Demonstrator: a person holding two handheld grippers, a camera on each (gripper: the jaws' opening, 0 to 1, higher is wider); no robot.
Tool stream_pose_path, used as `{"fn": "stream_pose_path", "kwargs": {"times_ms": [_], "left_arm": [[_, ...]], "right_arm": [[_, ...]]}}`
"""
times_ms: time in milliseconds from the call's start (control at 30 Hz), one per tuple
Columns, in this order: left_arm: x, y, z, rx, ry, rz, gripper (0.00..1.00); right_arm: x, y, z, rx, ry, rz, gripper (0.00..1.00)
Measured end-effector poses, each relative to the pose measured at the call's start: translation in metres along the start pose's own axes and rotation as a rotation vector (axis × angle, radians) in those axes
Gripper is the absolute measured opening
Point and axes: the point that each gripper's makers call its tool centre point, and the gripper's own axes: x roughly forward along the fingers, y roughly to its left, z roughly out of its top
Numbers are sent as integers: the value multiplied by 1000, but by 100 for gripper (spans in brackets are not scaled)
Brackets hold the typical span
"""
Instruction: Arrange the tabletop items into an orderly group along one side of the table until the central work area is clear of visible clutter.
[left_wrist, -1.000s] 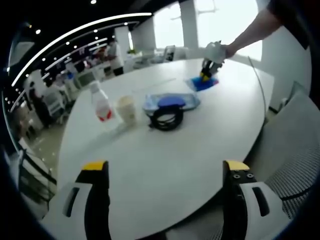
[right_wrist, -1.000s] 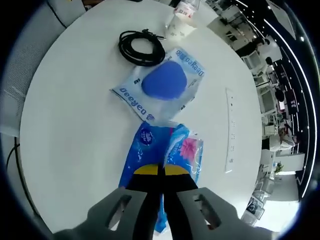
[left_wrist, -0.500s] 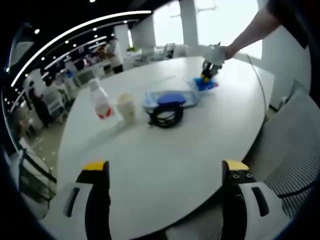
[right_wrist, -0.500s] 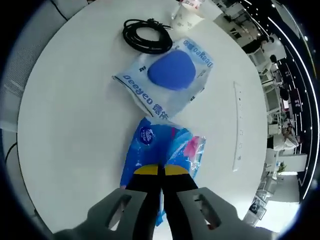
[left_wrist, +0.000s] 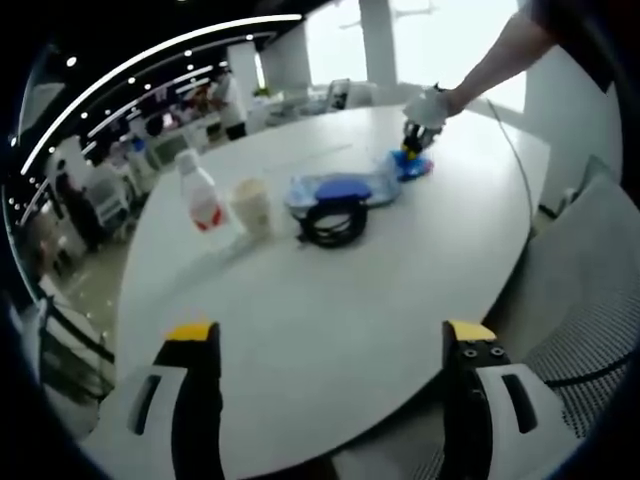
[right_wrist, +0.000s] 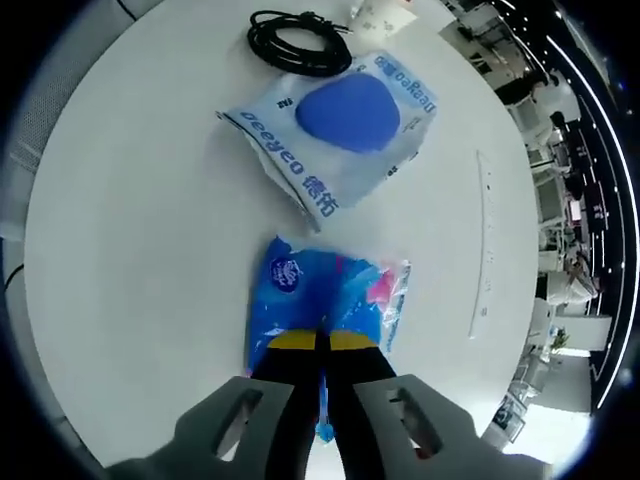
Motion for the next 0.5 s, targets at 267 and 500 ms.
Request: {"fn": "stream_pose_path", "kwargs": {"times_ms": [267,500], "left_arm": [[0,-1,-2,5,12,-6,88],[0,-1,-3,5,15,-5,88]], "right_arm": [[-13,-2,18,94,-17,-29,0],[-8,-6,9,189,12,-37,0]]}}
